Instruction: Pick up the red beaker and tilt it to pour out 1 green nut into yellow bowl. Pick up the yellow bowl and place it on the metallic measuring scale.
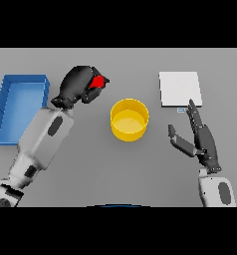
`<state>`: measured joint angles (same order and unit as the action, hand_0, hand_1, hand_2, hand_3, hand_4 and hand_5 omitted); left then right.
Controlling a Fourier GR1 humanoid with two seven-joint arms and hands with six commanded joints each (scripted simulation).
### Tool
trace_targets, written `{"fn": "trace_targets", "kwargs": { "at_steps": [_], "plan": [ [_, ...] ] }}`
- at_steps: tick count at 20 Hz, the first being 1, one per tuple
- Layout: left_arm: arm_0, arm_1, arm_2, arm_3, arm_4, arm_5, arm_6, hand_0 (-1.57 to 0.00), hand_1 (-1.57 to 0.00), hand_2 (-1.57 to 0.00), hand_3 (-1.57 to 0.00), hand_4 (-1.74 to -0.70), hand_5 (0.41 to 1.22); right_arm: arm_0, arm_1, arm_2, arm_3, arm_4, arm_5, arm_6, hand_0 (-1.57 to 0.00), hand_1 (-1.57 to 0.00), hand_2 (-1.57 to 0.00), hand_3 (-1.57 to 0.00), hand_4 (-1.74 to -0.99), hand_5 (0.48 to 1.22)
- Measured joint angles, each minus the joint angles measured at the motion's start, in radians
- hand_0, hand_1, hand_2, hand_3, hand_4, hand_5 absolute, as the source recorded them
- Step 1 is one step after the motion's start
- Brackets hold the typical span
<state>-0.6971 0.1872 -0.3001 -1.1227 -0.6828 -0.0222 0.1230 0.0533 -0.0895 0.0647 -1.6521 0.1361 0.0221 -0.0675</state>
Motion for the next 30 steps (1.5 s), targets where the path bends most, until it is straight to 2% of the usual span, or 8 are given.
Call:
{"fn": "trace_targets", "kwargs": {
  "at_steps": [4,7,10,15,16,22,27,30],
  "plan": [
    [-0.082,0.038,-0.114,0.041,-0.113,-0.130,-0.002,-1.57,-1.57,-1.57,-1.57,-1.73,1.196,0.013,-0.022,-0.010,-0.011,0.000,0.005,-0.010,0.00,0.00,0.00,0.00,-1.290,0.694],
    [-0.141,0.050,-0.180,0.087,-0.185,-0.228,0.007,-1.57,-1.57,-1.57,-1.57,-1.61,1.208,0.003,-0.010,-0.015,0.008,-0.016,0.009,0.015,0.00,0.00,0.00,0.00,-1.284,0.678],
    [-0.198,0.056,-0.245,0.108,-0.254,-0.312,0.008,-1.57,-1.57,-1.57,-1.36,-1.66,1.214,0.006,0.011,-0.018,0.002,-0.037,0.006,0.026,0.00,0.00,0.00,0.00,-1.279,0.651],
    [-0.306,0.049,-0.350,0.169,-0.359,-0.437,-0.003,-1.57,-1.57,-1.57,-1.24,-1.70,1.219,-0.007,0.012,-0.035,0.019,-0.075,0.024,0.037,0.00,0.00,0.00,0.00,-1.299,0.612],
    [-0.318,0.049,-0.364,0.183,-0.371,-0.443,-0.015,-1.57,-1.57,-1.57,-1.20,-1.71,1.219,-0.012,0.015,-0.037,0.022,-0.082,0.026,0.036,0.00,0.00,0.00,0.00,-1.301,0.607],
    [-0.407,0.030,-0.483,0.226,-0.484,-0.465,-0.085,-1.57,-1.57,-1.57,-1.47,-1.73,1.221,0.008,0.019,-0.029,0.019,-0.059,0.015,0.015,0.00,0.00,0.00,0.00,-1.298,0.599],
    [-0.430,0.026,-0.575,0.225,-0.574,-0.459,-0.102,-1.57,-1.57,-1.57,-1.54,-1.74,1.221,-0.004,0.008,-0.038,0.016,-0.065,0.015,0.042,0.00,0.00,0.00,0.00,-1.287,0.604],
    [-0.470,0.023,-0.642,0.256,-0.626,-0.492,-0.148,-1.57,-1.57,-1.57,-1.55,-1.74,1.221,0.004,0.007,-0.033,0.005,-0.057,0.012,0.023,0.00,0.00,0.00,0.00,-1.290,0.607]
  ]
}}
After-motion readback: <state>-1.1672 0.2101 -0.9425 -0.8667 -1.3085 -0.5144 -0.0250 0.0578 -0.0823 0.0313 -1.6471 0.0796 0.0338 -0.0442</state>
